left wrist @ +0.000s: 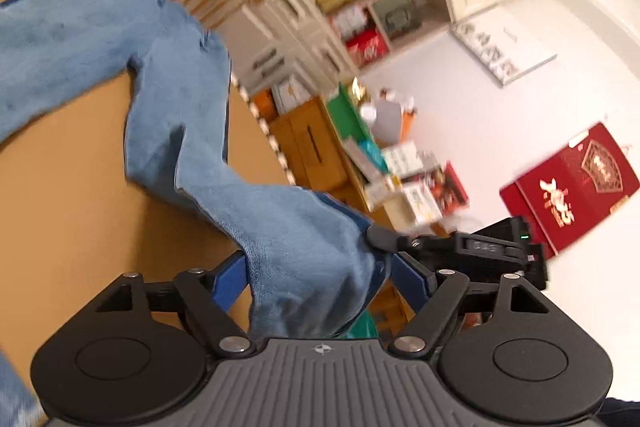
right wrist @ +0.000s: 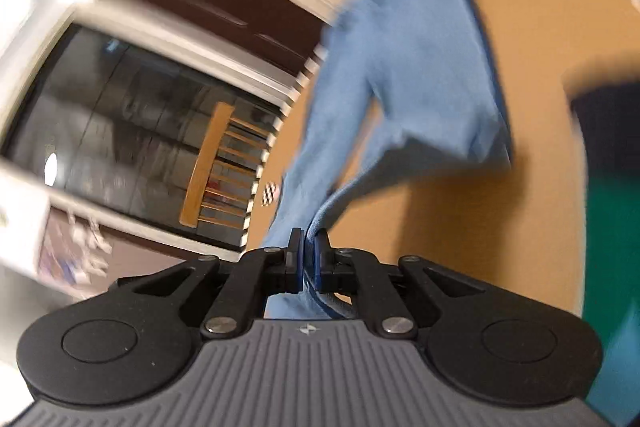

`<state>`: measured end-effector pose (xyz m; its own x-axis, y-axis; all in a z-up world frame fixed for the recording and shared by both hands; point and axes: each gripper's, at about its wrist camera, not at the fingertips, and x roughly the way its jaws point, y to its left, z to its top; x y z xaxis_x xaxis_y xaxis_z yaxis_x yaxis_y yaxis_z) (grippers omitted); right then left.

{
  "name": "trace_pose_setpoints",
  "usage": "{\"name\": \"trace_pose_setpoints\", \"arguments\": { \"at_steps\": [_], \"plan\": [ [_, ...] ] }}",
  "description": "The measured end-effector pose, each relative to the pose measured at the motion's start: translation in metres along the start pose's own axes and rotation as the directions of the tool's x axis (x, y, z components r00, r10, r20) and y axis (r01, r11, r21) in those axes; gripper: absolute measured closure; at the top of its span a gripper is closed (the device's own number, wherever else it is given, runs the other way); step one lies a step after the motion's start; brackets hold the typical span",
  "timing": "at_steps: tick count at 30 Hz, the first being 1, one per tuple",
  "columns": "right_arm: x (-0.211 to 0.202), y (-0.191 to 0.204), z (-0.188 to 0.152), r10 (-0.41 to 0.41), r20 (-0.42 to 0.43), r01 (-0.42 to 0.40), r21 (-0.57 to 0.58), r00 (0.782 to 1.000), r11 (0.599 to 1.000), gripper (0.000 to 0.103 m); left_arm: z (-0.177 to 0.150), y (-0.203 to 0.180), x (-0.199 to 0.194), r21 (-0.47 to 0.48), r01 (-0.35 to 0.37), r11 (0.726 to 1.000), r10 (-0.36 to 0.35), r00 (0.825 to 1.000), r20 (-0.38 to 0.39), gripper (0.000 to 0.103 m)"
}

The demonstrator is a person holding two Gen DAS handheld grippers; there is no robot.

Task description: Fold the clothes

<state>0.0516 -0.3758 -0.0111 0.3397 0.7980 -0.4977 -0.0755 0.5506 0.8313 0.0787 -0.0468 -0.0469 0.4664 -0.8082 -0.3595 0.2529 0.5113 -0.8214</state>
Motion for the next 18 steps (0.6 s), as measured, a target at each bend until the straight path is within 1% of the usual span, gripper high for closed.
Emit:
{"name": "trace_pose_setpoints", "arguments": {
  "at_steps": [2,3,4,5,6,8,12,14,16,18],
  "plan": [
    [0.006,-0.021,-0.031,-0.073,-0.033,0.074,0.032,0.997,0.997,0.098,-0.019,0.007,0.005,-0.038,-0.038,0.999,0.036,0.997,-0.07,0.023],
    [0.011,-0.035,-0.046,-0.104,-0.045,0.107,0.06,0.994,0.992,0.098,-0.03,0.013,0.008,-0.058,-0.062,0.996,0.055,0.993,-0.109,0.023],
    [0.017,-0.052,-0.061,-0.119,-0.061,0.125,0.121,0.991,0.985,0.098,-0.041,0.019,0.012,-0.079,-0.095,0.992,0.083,0.986,-0.144,0.024],
    [0.022,-0.069,-0.075,-0.132,-0.078,0.144,0.182,0.988,0.973,0.098,-0.053,0.026,0.017,-0.099,-0.136,0.986,0.117,0.977,-0.178,0.027],
    [0.028,-0.087,-0.09,-0.144,-0.096,0.163,0.241,0.985,0.957,0.098,-0.064,0.031,0.021,-0.121,-0.16,0.98,0.133,0.969,-0.208,0.028],
    [0.035,-0.1,-0.119,-0.162,-0.133,0.192,0.256,0.978,0.947,0.098,-0.084,0.036,0.025,-0.154,-0.175,0.972,0.133,0.959,-0.251,0.03],
    [0.031,-0.092,-0.157,-0.175,-0.148,0.2,0.181,0.973,0.963,0.098,-0.11,0.024,0.024,-0.096,-0.173,0.98,0.138,0.943,-0.301,0.031],
    [0.026,-0.08,-0.17,-0.213,-0.135,0.228,0.103,0.968,0.968,0.098,-0.122,0.017,0.02,-0.049,-0.187,0.981,0.162,0.932,-0.325,0.031],
    [0.02,-0.068,-0.182,-0.257,-0.115,0.261,0.021,0.96,0.965,0.097,-0.134,0.009,0.017,-0.002,-0.2,0.98,0.187,0.919,-0.348,0.031],
    [0.017,-0.062,-0.19,-0.283,-0.102,0.283,-0.013,0.954,0.959,0.096,-0.146,0.001,0.014,0.046,-0.211,0.976,0.213,0.905,-0.369,0.031]
  ]
}}
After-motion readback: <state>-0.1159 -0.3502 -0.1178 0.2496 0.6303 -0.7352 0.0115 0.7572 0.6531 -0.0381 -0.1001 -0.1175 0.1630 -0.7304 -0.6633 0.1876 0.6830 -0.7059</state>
